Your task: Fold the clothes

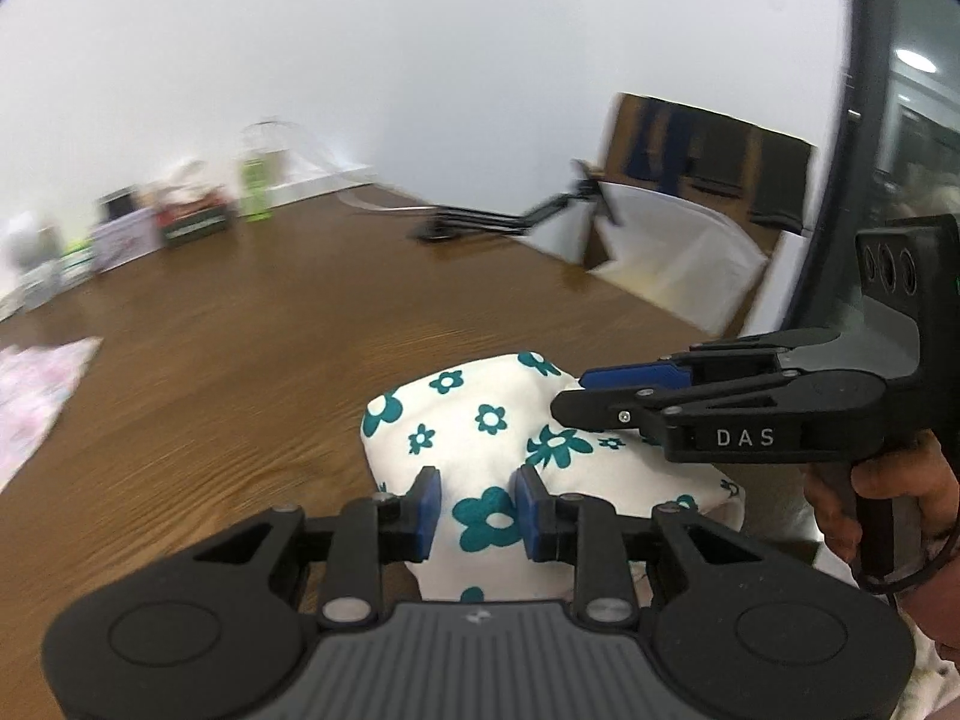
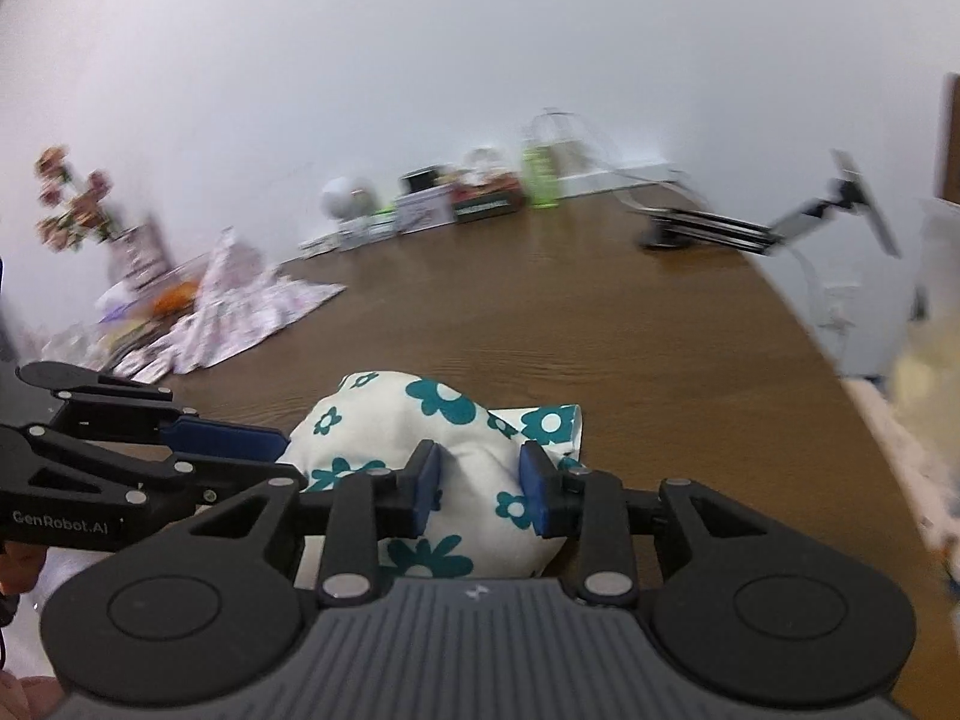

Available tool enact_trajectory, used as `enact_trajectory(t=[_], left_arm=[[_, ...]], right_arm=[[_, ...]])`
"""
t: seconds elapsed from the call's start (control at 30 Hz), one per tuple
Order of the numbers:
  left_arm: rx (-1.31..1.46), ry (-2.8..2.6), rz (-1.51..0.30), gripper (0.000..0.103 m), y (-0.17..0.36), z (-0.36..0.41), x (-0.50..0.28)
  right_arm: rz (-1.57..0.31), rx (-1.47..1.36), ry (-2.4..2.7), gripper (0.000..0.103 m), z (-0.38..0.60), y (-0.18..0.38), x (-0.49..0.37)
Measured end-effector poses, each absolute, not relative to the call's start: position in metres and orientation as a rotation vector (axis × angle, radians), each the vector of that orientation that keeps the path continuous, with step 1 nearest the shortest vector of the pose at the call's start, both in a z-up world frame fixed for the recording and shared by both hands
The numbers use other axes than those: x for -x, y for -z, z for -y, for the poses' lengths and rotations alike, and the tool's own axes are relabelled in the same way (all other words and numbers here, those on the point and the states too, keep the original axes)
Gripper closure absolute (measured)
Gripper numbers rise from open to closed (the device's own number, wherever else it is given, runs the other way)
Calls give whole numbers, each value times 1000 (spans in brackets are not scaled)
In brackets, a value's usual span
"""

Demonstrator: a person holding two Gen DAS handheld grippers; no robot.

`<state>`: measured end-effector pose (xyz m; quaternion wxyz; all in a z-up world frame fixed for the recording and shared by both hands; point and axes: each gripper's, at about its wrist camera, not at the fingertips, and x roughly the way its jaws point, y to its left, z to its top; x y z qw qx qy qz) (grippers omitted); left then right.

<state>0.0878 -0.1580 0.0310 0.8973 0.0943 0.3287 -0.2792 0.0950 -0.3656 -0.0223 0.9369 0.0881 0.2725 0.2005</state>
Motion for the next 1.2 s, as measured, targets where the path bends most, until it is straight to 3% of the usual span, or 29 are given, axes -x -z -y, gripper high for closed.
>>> enact_trajectory(t=[0.37,0.5,0.63,0.7,1.03,1.13,1.2], left_arm=[[-28,375,-684,76,-44,57,-65],[43,437,-607,71,-63,41,-69],[-46,515,-569,76,-70,51,-86],[-97,540,-599,85,-65,62,-102],[-79,576,-719,86,-29,63,-132],[-76,569,-696,83,-34,60,-132],[-66,542,-656,74,-45,54,-122]], right_arm=[[-545,-33,-670,70,257,11,-128],[-519,-75,-685,60,267,-10,-109],[-511,-20,-713,60,266,-31,-80],[-516,77,-709,61,254,-33,-63],[-616,120,-621,65,233,0,-54],[-610,116,-624,65,236,-5,-53],[-607,112,-628,64,237,-8,-53]])
